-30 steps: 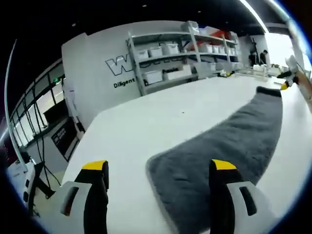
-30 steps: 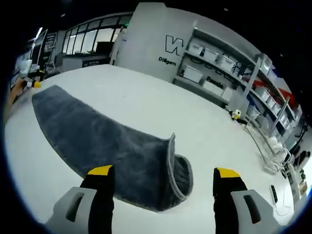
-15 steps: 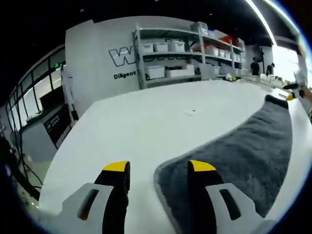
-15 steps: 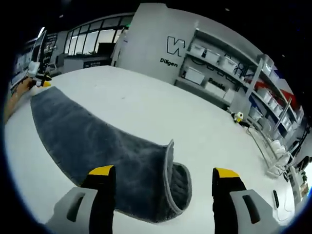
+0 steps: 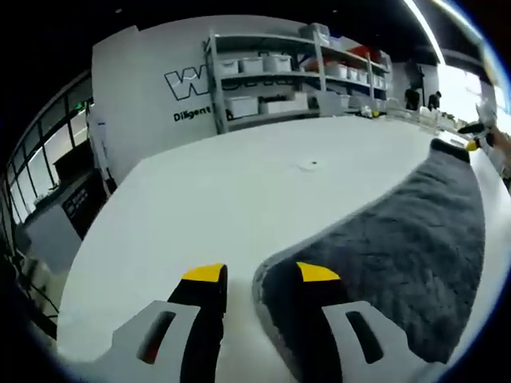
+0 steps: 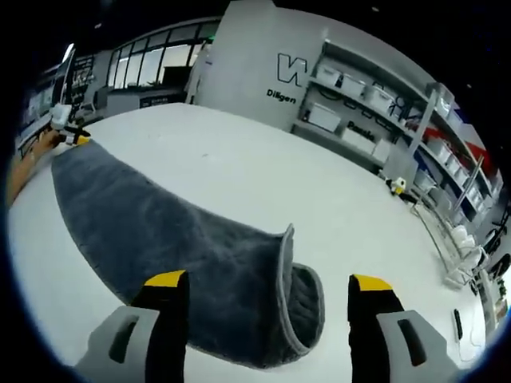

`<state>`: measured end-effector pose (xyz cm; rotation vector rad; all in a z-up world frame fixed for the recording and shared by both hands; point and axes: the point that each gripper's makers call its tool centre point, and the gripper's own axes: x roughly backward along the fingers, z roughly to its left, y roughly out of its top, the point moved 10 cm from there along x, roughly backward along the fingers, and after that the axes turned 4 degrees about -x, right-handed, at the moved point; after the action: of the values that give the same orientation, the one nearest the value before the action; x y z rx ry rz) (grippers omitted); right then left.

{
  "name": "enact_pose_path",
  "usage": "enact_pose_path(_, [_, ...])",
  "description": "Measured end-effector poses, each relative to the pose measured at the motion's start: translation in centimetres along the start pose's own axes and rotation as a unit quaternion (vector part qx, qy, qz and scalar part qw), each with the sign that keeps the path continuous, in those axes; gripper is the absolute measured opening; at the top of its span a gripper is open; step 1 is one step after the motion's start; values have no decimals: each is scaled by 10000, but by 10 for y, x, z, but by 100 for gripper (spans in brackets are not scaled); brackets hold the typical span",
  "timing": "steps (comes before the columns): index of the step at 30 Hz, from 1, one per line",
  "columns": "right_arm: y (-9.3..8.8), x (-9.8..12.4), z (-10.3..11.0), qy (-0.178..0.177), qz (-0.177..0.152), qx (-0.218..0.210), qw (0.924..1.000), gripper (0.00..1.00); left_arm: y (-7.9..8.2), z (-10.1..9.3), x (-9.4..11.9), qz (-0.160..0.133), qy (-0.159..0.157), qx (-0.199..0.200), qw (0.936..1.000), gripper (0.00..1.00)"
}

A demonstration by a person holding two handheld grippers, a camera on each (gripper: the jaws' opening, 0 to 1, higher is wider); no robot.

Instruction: Open the folded towel by lifting each exposed corner and separating the folded layers until the towel lies flat within the target outline without major curled edges

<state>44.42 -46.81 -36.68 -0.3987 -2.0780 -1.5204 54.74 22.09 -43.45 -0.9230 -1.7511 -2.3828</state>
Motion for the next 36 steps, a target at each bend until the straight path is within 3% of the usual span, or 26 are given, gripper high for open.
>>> enact_pose_path(4, [1,-1,-1,-29,7,-8,10000,82,-2,-4,-3,-77,-258,-64,9996,16])
enact_pose_path(7, [1,-2,-2,-43,5,-33,10000,80,-1,-5,-3,-73,-206,-121,9997,14])
enact_pose_path(11, [5,-4,-5,-86,-127,-92,9998,75,-2,-5,-2,-65,-79,-348,9993,3])
enact_pose_path(16, [12,-14,-6,-63,-101,-111,9999,72,-4,-5,-2,-48,-129,-281,9995,5])
enact_pose_path(19, [18,-22,-6,-53,-108,-123,9999,70,-4,-2,0,-9,-6,-252,9997,13])
enact_pose_path(23, [23,-39,-6,-274,-8,112,9996,57,-6,2,2,-33,111,-135,9998,22])
enact_pose_path(27, [27,-60,-5,-396,31,278,9988,41,-7,4,1,-33,94,-64,9999,23])
enact_pose_path(32, [27,-83,-8,-457,-46,69,9989,32,-7,4,2,-30,140,-101,9998,24])
enact_pose_path(36, [24,-101,-16,-765,376,195,9962,26,-8,5,1,-61,78,-61,9999,24])
